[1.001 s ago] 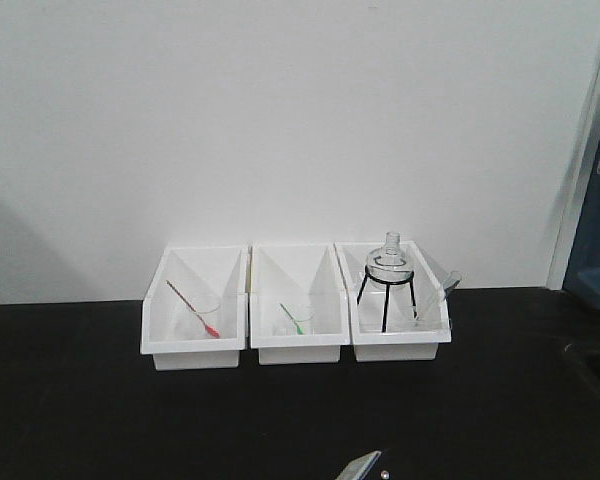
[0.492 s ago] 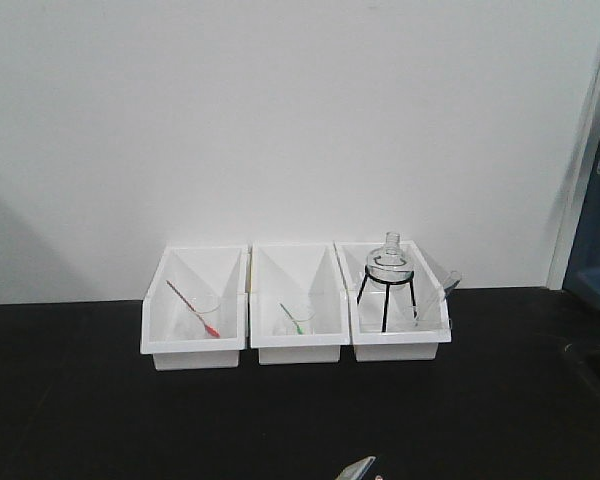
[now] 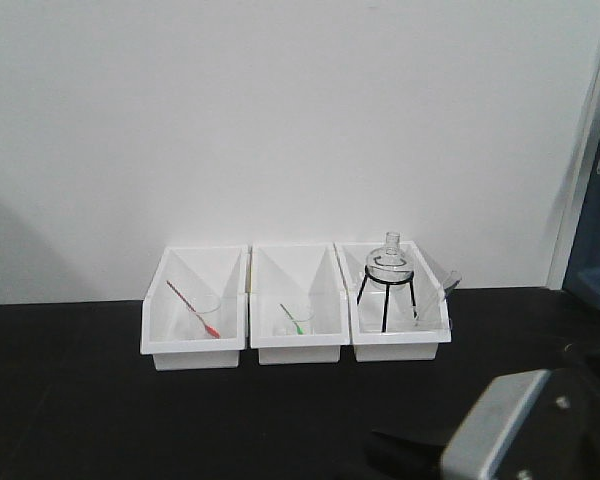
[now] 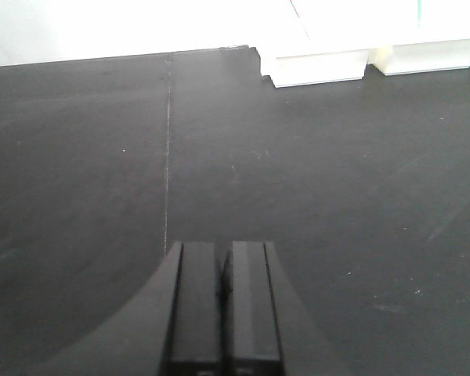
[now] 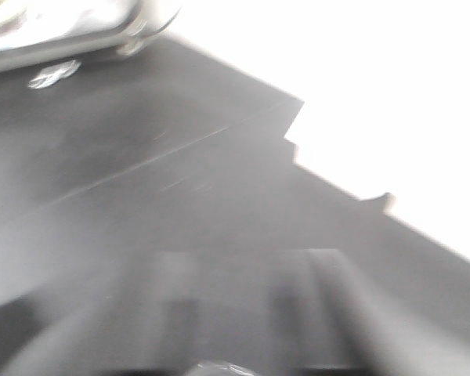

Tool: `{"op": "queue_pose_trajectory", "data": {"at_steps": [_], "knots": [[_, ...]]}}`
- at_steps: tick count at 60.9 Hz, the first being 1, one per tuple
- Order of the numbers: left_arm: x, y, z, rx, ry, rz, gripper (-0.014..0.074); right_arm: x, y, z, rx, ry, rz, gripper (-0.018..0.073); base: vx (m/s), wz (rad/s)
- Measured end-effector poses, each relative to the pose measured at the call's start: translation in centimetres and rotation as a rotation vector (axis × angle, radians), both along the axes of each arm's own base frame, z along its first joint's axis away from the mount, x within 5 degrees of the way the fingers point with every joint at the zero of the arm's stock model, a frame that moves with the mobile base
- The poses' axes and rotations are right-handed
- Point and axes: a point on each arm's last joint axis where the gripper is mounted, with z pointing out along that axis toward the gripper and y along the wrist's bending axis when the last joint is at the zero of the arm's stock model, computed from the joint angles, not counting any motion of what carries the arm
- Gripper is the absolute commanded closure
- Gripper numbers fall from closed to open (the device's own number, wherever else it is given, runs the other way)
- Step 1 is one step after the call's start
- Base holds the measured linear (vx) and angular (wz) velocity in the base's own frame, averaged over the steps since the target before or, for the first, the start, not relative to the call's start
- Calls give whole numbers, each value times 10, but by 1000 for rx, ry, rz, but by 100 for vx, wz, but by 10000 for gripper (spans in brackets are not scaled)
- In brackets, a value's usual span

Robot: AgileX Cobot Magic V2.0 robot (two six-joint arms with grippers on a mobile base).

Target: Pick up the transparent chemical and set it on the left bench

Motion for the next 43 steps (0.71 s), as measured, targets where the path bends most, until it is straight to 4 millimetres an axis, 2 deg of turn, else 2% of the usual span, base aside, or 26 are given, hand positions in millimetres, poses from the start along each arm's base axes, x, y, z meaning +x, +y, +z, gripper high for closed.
{"op": "queue_pose_trajectory", "data": {"at_steps": [9,22,33,43], "knots": [[0,0,0,0,0,0,600,-12,-33,24,-71,-53,-101,566,0,0],[0,0,0,0,0,0,600,-10,-84,33,-146,-81,-395,562,0,0],[0,0,0,0,0,0,600,-7,-108,36,-137,-88,-564,561,0,0],[0,0,0,0,0,0,600,-7,-114,31,-145,-19,-628,561,0,0]]}}
